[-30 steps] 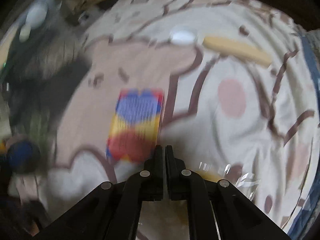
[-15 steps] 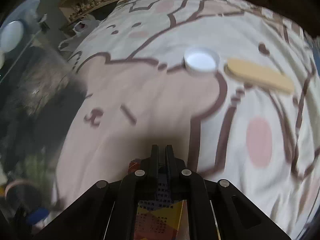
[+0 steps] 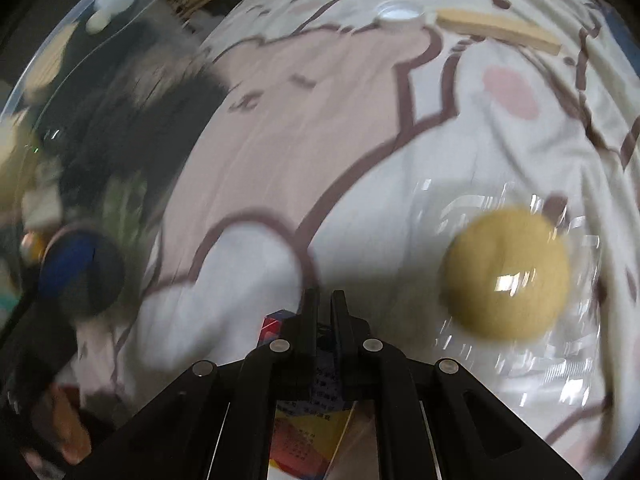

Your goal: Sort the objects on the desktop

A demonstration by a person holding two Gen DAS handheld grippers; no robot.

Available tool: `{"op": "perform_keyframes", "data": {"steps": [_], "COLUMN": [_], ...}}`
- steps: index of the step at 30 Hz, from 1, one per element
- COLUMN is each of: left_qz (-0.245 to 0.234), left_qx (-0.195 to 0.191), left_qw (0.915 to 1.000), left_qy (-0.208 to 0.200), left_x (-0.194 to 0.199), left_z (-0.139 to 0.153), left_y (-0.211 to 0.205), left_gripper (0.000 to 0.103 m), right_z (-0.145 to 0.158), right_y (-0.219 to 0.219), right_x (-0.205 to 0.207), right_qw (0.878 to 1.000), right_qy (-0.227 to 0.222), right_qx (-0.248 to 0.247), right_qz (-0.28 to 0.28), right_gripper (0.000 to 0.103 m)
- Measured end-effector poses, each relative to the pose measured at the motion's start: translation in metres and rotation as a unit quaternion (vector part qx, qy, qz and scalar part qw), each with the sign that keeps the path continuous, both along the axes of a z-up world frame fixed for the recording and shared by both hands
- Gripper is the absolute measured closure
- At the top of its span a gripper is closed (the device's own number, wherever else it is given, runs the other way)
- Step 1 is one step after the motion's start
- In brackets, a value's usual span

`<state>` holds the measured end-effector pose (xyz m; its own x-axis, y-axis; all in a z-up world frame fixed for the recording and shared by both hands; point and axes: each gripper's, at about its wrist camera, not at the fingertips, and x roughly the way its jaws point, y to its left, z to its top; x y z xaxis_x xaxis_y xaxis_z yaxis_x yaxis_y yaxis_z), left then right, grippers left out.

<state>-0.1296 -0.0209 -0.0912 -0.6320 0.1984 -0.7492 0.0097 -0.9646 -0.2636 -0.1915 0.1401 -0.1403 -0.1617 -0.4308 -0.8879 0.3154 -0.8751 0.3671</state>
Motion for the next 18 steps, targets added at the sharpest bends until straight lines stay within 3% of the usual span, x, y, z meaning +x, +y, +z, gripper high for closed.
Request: {"op": "perform_keyframes", "data": {"steps": [4, 7, 12, 18], "left_qz": [-0.011, -0.024, -0.055, -0.057], "left_qx": [0.009, 0.013, -0.001, -0.005], "left_qw": [0.9998, 0.9994, 0.9977, 0.9976], "left_qy": [-0.012, -0.023, -0.039, -0.039], "left_x": [0.002, 0.003, 0.004, 0.001], "left_z": [-0.003, -0.009, -0.019, -0.017], "left_y": [0.004, 0.013, 0.033, 0.032], "left_gripper": [0.000, 0.000, 0.000, 0.000], "right_z": [0.047, 0.060, 0.026, 0.002], "right_y": [0.028, 0.041, 0.028, 0.042], "right_x": [-0.010, -0.036, -0.068, -0.030], "right_qw": [0.993, 0.987, 0.987, 0.991], "right_qy": [0.094, 0.112, 0.081, 0.053], "right_qx": [0.003, 0.015, 0.079, 0.086], "right_qz": [-0.071, -0.112, -0.114, -0.087], "right_gripper": [0.095, 0.095, 0.095, 0.095]}}
